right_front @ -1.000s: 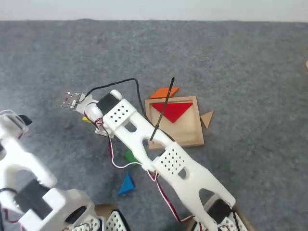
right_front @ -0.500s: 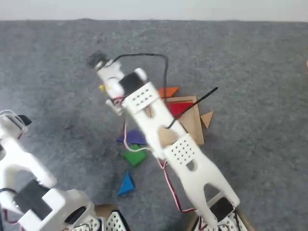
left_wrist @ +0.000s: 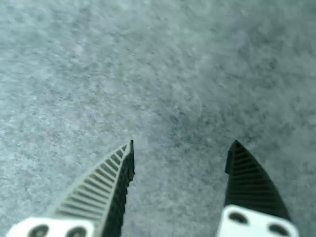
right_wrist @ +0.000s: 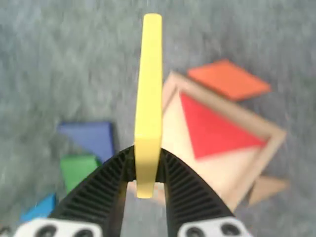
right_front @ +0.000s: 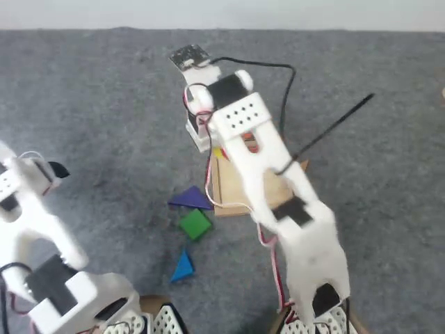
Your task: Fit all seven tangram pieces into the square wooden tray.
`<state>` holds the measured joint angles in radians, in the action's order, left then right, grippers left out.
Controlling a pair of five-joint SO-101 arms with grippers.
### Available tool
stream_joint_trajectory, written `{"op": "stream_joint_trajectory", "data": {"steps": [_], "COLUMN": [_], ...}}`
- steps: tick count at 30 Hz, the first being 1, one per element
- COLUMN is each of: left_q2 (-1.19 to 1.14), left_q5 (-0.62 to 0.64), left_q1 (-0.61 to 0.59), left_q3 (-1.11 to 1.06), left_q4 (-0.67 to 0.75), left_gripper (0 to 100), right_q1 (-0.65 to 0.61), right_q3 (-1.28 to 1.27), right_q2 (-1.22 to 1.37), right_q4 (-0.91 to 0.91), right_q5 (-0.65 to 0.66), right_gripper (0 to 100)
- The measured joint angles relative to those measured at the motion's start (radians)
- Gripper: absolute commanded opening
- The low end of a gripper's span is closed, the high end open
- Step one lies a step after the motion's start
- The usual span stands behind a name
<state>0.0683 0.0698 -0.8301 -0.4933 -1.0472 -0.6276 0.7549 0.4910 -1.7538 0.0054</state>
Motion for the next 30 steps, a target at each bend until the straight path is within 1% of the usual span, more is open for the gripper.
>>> {"op": "stream_joint_trajectory", "data": {"steps": [5,8,11,13,19,22,26,30], "left_q2": [0.0,0.0,0.0,0.0,0.0,0.0,0.0,0.0], "left_q5": [-0.009,-0.011,-0.012,-0.014,-0.014,-0.014,-0.014,-0.014], "left_q1": [0.028,0.031,0.031,0.031,0.031,0.031,0.031,0.031], "left_q3": [0.0,0.0,0.0,0.0,0.0,0.0,0.0,0.0], "left_q4": [-0.009,-0.009,-0.009,-0.009,-0.009,-0.009,-0.009,-0.009], "left_gripper": [30,30,30,30,30,30,30,30], "right_q1": [0.005,0.029,0.034,0.034,0.017,-0.02,-0.025,-0.023], "right_q3": [-0.353,-0.595,-0.844,-0.944,-0.974,-0.974,-0.974,-0.974], "right_q2": [-0.279,-0.368,-0.382,-0.382,-0.376,-0.307,-0.213,-0.192], "right_q4": [0.018,0.149,0.321,0.419,0.54,0.594,0.646,0.654], "right_q5": [-0.002,-0.021,-0.054,-0.075,-0.167,-0.215,-0.239,-0.245], "right_gripper": [0.8,0.8,0.8,0.8,0.8,0.9,1.3,1.7]}}
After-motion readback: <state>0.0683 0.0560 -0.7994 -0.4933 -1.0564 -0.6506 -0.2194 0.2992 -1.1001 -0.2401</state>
